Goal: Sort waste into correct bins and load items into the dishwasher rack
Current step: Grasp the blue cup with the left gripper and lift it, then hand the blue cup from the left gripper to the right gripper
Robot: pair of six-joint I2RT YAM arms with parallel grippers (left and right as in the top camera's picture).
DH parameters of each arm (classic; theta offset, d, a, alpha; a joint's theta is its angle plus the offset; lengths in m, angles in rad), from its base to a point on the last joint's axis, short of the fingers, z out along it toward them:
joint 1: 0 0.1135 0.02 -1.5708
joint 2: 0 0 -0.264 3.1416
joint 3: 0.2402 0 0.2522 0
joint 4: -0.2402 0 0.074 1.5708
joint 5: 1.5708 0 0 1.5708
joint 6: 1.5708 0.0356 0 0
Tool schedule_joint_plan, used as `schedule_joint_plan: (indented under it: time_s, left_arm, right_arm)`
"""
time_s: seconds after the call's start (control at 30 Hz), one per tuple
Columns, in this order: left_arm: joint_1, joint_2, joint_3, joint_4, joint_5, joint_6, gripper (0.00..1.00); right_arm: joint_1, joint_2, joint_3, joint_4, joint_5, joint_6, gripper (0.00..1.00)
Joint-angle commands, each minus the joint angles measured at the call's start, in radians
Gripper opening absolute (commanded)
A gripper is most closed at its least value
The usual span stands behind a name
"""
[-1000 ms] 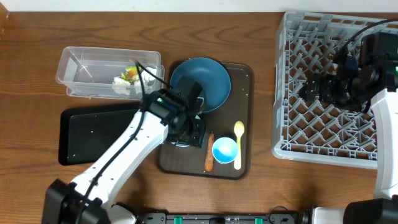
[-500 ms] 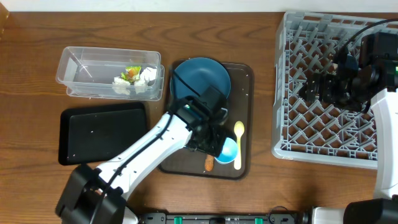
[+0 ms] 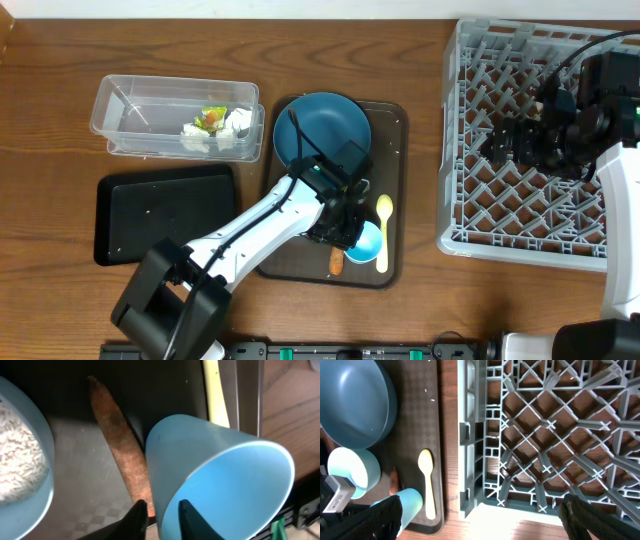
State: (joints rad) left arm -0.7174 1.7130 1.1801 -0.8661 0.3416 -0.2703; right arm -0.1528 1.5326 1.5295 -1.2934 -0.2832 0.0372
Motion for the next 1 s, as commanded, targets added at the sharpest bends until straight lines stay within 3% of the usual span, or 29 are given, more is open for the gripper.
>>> schedule_joint_plan:
  time_s: [0.0,0.1,0.33,0.53,0.6,0.7,0.87,0.97]
  left_arm:
    - [-0.002,0.002,0.015,0.001,0.006,-0.001,0.15]
    - [-0.001,0.002,0.015,0.001,0.006,-0.001,0.06]
    - [0.045,-0.056,0.037,-0.003,0.006,0.001,0.06]
    - [0.203,-0.2,0.084,0.032,0.011,-0.008,0.06]
    - [0.283,-0.253,0.084,0.074,0.033,-0.064,0.06]
    - [0.402,-0.297,0.084,0.155,0.195,-0.113,0.06]
    - [0.556,-0.269,0.083,0.325,0.697,-0.119,0.07]
    - [0.599,-0.228,0.083,0.403,0.893,-0.105,0.06]
  right_arm:
    - [0.01,0.001,-0.006,-0.001,-0.005,-0.001,0.99]
    - [0.01,0.001,-0.006,-0.001,-0.005,-0.001,0.99]
    - [0.01,0.001,-0.006,0.0,-0.005,-0.001,0.99]
    - [0.01,0.001,-0.006,-0.001,0.004,-0.002,0.99]
    - [0.01,0.001,-0.007,-0.002,-0.015,-0.023,0.99]
    - [0.01,0.001,-0.007,-0.006,-0.181,-0.154,0.99]
    - [0.035,0.001,-0.029,-0.051,-0.643,-0.563,0.99]
    - [0.073,0.001,-0.061,-0.07,-0.775,-0.75,0.99]
